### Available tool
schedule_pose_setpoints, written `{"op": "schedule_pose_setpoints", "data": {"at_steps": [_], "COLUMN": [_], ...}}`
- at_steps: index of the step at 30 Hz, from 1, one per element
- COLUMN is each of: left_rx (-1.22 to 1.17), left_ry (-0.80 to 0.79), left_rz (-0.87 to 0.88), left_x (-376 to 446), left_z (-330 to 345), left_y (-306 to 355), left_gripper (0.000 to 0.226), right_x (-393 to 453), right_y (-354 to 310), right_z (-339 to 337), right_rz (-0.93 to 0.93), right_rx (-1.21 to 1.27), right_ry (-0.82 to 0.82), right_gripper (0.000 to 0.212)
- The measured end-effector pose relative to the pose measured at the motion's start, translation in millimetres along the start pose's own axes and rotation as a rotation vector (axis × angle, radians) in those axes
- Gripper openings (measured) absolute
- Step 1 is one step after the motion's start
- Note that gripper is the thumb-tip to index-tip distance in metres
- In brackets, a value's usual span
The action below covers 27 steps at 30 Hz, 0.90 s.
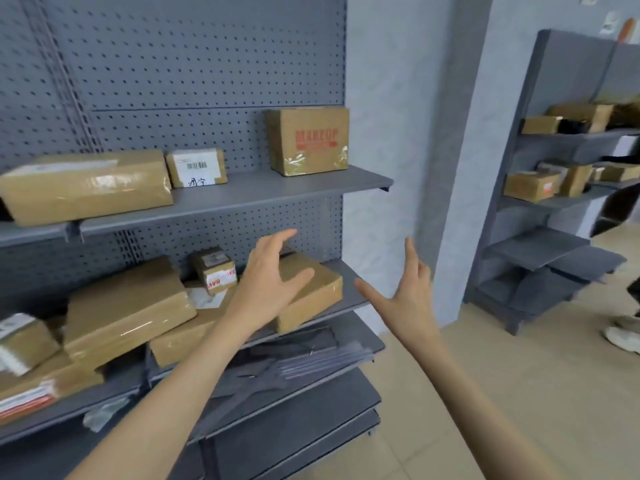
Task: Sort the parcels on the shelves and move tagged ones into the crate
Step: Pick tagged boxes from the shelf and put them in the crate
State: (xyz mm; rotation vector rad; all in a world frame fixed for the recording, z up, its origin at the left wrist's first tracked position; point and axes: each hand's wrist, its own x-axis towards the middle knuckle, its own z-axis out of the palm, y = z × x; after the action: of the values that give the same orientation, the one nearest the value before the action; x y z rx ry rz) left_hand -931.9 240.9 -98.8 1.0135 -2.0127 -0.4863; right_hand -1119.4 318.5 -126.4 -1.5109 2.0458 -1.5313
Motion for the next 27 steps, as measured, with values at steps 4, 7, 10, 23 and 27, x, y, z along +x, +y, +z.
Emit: {"op": "schedule_pose_setpoints", "data": {"at_steps": [4,7,10,23,27], "left_rx": [0.018,0.003,-0.055,-0.076,-0.032], "left_ry": [0.112,0.155,0.226,0.312,0.229], "left_rz": [-0.068,-0.123,-0.186,-0.314,-0.306], "left_x": [69.5,123.4,167.1,298.3,342.7], "left_z": [8.5,16.9,26.3,49.9,55.8], "left_y": [-18.0,-25.6,-34.7,-100.4,-120.8], "left_gripper": [0.059,0.059,0.060,0.074,0.090], "right_x": [95.3,165.1,224.7,368.8,402.6], "right_y": [12.3,15.4,14.6,35.5,41.2], "right_z": [28.2,42.0,55.2,110.0,121.9], "right_rz": [-0.067,-0.120,-0.174,-0.156,-0.134], "right_rx": [0.068,0.127,0.133,0.170,0.157], "right_ry": [-0.068,-0.119,-0.151,-0.232,-0.235], "right_gripper": [0.105,0.106,0.106,0.105,0.106]}}
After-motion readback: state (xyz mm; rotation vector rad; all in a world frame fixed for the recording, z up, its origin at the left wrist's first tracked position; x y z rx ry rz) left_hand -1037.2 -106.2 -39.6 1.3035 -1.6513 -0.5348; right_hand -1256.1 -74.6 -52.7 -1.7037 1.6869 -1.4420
